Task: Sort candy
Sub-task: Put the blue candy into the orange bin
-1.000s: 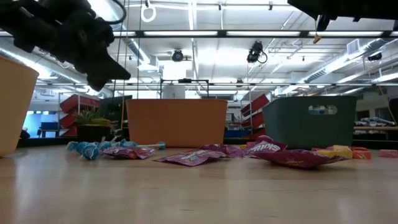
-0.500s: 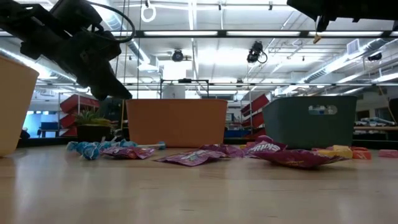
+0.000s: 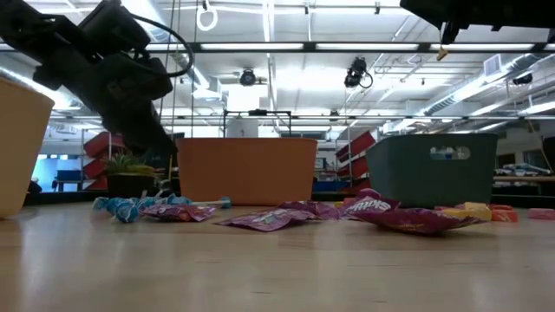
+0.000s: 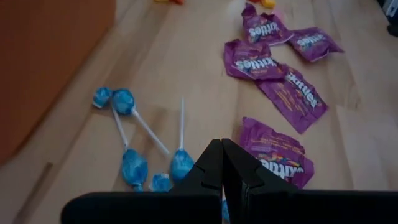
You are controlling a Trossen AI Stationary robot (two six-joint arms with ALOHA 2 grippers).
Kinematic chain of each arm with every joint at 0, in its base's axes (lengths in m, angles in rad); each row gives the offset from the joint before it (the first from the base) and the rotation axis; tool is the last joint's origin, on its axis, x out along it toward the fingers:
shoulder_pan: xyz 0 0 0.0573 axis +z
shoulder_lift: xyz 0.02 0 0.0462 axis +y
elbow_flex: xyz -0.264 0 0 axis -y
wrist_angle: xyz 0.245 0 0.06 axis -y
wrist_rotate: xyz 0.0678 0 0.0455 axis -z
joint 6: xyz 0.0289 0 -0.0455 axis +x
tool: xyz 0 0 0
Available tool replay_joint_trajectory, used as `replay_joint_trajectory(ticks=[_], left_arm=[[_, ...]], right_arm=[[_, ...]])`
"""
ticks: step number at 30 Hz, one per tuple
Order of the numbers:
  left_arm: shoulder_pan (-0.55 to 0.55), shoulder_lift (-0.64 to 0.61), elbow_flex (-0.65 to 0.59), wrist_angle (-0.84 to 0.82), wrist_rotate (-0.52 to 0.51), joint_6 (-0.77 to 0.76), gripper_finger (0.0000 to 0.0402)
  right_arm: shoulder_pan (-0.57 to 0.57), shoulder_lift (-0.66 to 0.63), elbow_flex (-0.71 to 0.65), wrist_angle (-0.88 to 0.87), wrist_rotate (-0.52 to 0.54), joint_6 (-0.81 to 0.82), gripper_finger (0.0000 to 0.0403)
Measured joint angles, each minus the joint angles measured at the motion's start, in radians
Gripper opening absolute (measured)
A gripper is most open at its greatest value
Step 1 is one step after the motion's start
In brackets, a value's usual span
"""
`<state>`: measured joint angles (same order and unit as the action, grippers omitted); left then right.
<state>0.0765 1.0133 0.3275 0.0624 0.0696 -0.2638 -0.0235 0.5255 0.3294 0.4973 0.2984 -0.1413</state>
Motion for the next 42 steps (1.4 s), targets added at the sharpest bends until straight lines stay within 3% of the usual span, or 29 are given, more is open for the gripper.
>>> replay_joint_trajectory(ticks=[11,23,33,42], left_arm=[[0.0,0.042,0.0,-0.009,-0.024,-0.031,0.0001],[0.0,0.04,0.0,-0.194,-0.097,-0.217,0.0001],[0.008,0.04,0.0,-0.274,-0.177,-0.263,0.0002],[0.017,0.04,0.0,-0.287,-0.171,-0.26,0.0004]], right_arm=[[0.0,0.0,0.0,0.0,0.0,0.0,0.0],[0.0,0.0,0.0,-0.003,0.0,-0.015,0.0],[0.0,0.0,0.0,-0.003,0.0,-0.015,0.0],[0.0,0.0,0.0,-0.003,0.0,-0.015,0.0]])
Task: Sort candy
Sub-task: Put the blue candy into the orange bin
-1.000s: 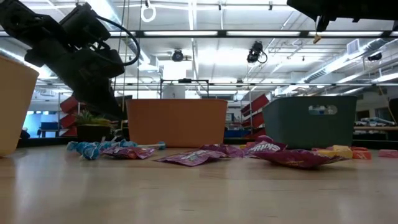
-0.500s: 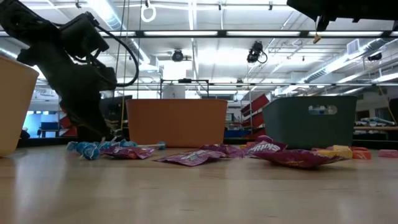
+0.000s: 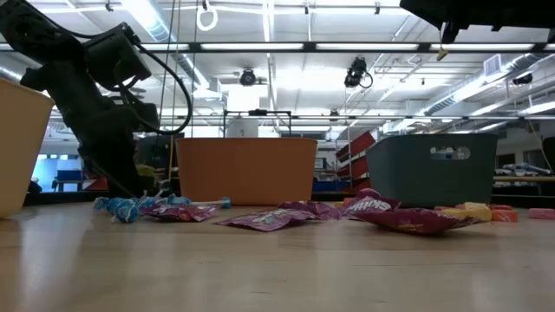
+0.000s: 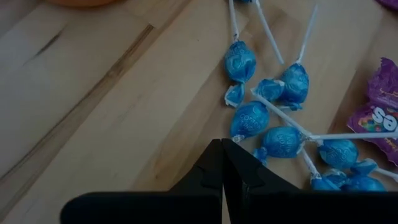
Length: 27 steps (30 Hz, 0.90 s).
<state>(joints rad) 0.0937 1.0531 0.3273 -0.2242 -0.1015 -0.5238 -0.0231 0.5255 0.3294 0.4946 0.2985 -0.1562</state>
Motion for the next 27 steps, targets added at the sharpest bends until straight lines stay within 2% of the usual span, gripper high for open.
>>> replay_joint_trajectory(ticks=[7,15,27], left_arm=[[0.0,0.0,0.0,-0.073,0.009,0.02,0.0033],[0.0,0.0,0.0,-0.058,0.009,0.019,0.0062],[0.0,0.0,0.0,-0.059,0.009,0.07,0.0068]], right_arm=[[0.0,0.0,0.0,0.0,0.0,0.0,0.0],[0.0,0.0,0.0,0.0,0.0,0.0,0.0],[0.0,0.001,0.0,-0.003,0.0,0.0,0.0]])
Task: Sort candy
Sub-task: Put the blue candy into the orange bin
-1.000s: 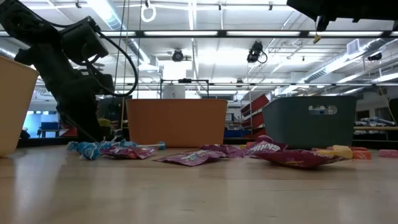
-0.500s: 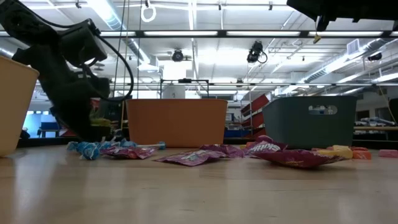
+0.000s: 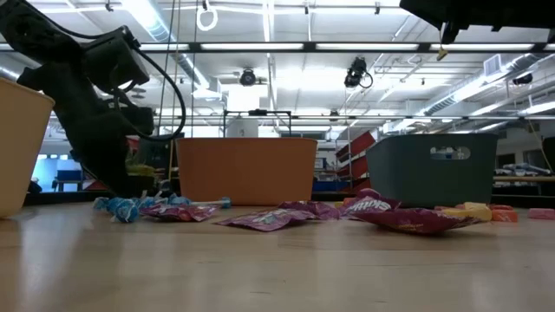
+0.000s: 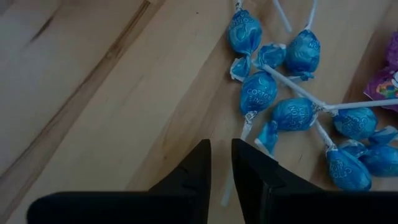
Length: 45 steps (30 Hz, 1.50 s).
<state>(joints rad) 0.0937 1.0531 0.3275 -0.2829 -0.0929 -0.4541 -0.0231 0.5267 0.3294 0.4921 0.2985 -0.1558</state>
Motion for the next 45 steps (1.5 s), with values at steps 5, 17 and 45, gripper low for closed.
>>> replay_joint_trajectory(ticks=[5,17,45], left_arm=[[0.0,0.0,0.0,0.0,0.0,0.001,0.0077],[0.0,0.0,0.014,-0.008,-0.003,0.03,0.0129],[0.0,0.0,0.015,-0.041,0.018,0.267,0.0135]], right_arm=[[0.0,0.012,0.0,0.0,0.0,0.0,0.0],[0.0,0.049,0.0,0.001,0.0,0.006,0.0],[0.0,0.05,0.0,0.003,0.0,0.003,0.0]])
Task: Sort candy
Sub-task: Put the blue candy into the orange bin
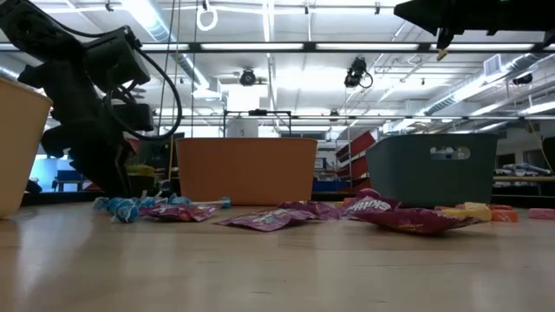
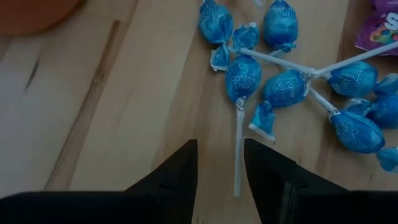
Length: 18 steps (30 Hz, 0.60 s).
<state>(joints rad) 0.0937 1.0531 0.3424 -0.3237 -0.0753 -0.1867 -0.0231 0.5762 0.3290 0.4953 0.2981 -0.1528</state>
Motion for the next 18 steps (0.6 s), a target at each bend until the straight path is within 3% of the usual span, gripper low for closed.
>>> replay_joint_trajectory(ticks=[18], left_arm=[[0.0,0.0,0.0,0.009,0.009,-0.057,0.0135]], right_arm=[[0.0,0.0,0.0,0.0,0.0,-0.008,0.0]])
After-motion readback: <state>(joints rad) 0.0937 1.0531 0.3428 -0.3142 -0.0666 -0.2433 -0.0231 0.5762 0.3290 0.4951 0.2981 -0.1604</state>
